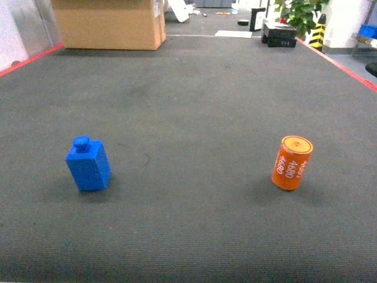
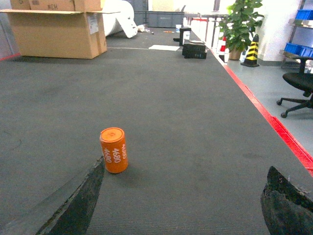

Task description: Sort blue parts and orange caps into right shelf containers

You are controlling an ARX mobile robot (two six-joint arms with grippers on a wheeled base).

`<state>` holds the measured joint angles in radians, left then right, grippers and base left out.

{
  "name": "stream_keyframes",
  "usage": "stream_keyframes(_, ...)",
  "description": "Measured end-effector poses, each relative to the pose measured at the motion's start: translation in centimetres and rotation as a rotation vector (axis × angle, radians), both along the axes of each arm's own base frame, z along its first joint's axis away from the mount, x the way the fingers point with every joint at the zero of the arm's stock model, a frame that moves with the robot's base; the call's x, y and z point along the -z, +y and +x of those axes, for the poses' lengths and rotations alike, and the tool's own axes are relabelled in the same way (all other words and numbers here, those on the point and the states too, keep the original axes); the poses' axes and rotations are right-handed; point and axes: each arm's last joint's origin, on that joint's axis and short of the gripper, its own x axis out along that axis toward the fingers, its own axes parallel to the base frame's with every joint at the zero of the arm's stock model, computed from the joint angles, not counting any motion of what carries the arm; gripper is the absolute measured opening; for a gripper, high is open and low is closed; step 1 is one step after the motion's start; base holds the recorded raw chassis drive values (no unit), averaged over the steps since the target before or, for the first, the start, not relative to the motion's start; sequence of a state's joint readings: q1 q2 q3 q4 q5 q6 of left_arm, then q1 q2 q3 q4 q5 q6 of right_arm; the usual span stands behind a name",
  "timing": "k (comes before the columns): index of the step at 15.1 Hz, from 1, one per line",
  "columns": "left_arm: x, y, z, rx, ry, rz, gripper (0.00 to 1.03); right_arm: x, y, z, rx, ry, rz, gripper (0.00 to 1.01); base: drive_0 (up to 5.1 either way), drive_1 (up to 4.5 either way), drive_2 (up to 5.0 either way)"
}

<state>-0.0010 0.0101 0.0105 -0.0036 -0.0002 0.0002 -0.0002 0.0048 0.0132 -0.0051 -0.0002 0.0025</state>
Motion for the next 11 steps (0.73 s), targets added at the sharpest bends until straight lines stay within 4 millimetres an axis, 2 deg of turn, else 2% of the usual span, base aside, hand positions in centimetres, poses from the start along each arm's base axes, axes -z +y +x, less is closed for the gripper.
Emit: stream_keyframes(11, 0.00, 0.00, 0.00, 0.000, 0.000, 0.000, 0.98, 0.00, 0.00, 0.00, 0.000, 0.000, 0.000, 0.98, 0.0, 0.00, 0.0)
